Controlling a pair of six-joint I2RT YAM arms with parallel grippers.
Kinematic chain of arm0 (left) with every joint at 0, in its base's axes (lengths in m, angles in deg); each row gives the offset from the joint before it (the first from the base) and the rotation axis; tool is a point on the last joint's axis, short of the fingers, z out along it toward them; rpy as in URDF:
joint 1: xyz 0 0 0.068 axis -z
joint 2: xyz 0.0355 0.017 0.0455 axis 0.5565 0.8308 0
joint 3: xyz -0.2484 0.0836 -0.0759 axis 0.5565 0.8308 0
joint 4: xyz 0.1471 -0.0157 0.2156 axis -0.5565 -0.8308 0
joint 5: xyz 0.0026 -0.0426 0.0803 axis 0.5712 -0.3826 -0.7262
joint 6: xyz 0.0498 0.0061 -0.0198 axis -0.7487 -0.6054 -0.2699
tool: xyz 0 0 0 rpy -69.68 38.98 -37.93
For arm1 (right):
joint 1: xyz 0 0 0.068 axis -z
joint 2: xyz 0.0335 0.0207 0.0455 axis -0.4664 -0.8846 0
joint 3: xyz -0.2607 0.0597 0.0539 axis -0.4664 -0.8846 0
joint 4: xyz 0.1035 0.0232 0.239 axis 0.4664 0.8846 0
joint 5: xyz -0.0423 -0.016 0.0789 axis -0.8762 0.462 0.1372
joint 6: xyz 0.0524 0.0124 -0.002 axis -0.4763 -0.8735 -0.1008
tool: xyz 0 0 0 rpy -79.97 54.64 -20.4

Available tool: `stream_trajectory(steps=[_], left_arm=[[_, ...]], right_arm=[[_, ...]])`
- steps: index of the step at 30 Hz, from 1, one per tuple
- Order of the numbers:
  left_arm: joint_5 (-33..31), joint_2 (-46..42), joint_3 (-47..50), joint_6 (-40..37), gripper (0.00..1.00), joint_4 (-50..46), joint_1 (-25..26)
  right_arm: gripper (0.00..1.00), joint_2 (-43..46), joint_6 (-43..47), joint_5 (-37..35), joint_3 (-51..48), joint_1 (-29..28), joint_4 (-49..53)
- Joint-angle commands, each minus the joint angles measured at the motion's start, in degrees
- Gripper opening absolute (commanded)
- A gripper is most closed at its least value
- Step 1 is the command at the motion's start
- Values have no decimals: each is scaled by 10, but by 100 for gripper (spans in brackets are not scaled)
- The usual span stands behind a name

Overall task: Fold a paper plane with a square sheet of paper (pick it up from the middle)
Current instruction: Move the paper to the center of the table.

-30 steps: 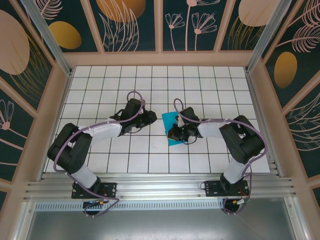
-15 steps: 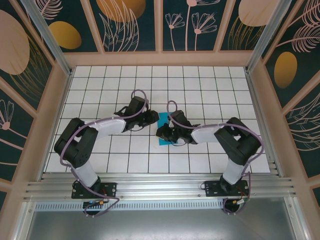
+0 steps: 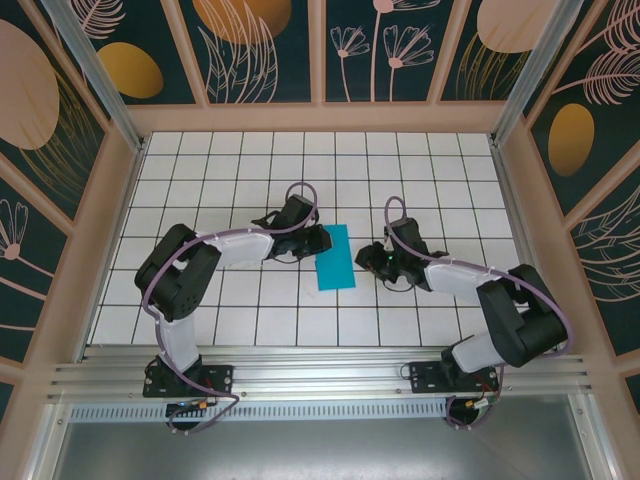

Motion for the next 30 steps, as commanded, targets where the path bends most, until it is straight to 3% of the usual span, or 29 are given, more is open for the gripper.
stream_trajectory(steps=[1,30], left_arm=[[-35,3,11,-13,18,-27,-2],[-38,28,27,-39,17,-10,-3]], right_arm=[[33,-14,35,34,10,3,2],[37,-107,36,111,44,3,-60]])
